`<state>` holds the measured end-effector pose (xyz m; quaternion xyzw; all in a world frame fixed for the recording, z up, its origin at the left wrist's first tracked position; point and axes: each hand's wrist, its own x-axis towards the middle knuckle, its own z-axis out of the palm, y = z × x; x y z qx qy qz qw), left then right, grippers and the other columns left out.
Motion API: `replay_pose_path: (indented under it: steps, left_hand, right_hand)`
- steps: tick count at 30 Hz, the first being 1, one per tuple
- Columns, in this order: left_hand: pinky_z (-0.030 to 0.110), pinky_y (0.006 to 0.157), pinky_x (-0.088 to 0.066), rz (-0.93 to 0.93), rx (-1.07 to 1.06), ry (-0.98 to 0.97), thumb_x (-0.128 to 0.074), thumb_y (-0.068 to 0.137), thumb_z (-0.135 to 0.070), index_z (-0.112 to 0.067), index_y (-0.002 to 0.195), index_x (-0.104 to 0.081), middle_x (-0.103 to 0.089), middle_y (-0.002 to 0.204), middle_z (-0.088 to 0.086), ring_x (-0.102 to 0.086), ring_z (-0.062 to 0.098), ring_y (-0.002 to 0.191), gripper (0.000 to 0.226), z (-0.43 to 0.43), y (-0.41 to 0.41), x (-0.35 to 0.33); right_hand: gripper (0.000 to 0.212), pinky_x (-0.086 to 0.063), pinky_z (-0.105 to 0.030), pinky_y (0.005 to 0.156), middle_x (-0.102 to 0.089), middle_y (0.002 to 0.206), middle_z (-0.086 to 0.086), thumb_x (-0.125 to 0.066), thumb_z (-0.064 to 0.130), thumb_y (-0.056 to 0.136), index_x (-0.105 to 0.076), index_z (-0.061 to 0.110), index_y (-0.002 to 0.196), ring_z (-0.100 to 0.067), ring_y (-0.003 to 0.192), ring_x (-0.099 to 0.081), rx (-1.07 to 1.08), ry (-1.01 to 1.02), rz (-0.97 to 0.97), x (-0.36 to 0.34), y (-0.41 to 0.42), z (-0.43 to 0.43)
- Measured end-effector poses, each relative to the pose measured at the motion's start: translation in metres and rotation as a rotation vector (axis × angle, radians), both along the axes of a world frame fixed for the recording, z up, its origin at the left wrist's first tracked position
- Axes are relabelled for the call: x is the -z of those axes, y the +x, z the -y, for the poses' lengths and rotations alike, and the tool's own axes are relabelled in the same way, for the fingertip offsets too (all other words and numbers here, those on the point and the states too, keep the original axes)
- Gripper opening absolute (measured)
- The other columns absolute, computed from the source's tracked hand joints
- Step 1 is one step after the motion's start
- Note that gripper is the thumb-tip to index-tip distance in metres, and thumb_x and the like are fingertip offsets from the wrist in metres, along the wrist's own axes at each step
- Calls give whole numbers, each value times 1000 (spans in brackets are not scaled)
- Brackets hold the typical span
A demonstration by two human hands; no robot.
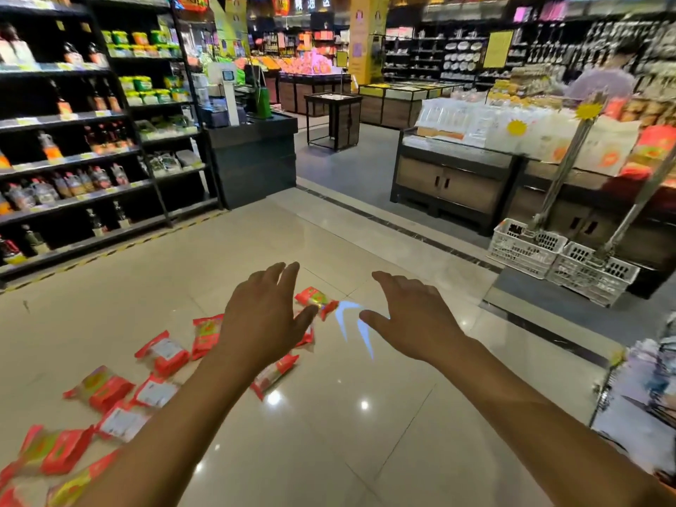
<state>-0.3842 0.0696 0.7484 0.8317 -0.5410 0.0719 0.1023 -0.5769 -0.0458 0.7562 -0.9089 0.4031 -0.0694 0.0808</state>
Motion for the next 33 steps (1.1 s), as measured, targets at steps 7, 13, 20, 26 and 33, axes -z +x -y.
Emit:
replay_pose_path:
  steps: [7,13,20,26,33]
  left_hand:
    - [42,115,-35,17,63,25,-51,94,-63,-21,158,-29,-34,163,6,-38,30,146,79,100,49,4]
    - [45,113,-38,48,76,76,-52,93,-66,-21,157,-33,-37,162,8,-41,33,144,81,195,71,20]
    - [49,123,-20,104,34,157,-45,94,-69,-28,161,-14,-15,170,4,-22,31,154,84,336,91,29]
    - [54,126,-8,121,-33,219,-40,95,-70,-30,161,-7,-7,171,3,-12,31,156,84,433,109,31]
    - [53,126,-10,56,-129,275,-35,98,-67,-26,161,-8,-9,171,5,-13,31,156,80,494,173,56]
  right_hand:
    - [67,-34,-41,110,-48,149,-3,-44,59,99,-28,24,154,-27,134,-46,55,-16,-64,7,46,88]
    - [65,-33,-40,108,-50,146,-1,-43,59,99,-30,24,152,-26,130,-48,71,-1,-64,27,68,180]
    - [68,-22,-44,119,-37,158,-1,-40,60,99,-23,27,156,-26,143,-35,27,-33,-71,46,99,327]
    - [69,-19,-45,120,-31,162,-3,-40,60,100,-21,26,158,-26,148,-29,-69,-18,-91,51,137,440]
    - [68,-20,-44,120,-31,162,-3,-39,59,100,-21,26,157,-25,147,-30,-205,28,-146,77,216,527]
